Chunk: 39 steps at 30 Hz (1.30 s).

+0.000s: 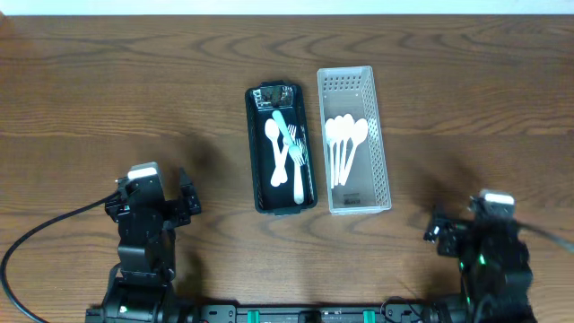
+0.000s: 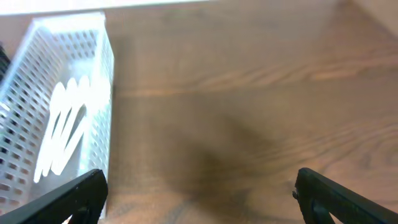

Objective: Pack container

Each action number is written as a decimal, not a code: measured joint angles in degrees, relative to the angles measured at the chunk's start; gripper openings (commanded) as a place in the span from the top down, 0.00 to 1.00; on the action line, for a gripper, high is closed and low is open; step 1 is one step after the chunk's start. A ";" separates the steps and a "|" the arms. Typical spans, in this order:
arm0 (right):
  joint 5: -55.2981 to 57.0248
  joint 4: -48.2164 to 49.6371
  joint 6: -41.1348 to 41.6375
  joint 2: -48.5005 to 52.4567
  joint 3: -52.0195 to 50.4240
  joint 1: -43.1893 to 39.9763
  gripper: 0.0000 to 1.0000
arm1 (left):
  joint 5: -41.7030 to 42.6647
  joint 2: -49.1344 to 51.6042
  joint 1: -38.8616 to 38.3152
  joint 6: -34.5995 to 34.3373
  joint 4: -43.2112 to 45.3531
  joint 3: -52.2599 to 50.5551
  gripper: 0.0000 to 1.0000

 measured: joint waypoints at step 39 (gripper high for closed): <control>-5.77 41.75 -7.52 -10.43 -28.13 -0.04 0.01 | 0.00 0.04 0.00 0.00 -0.02 -0.11 0.02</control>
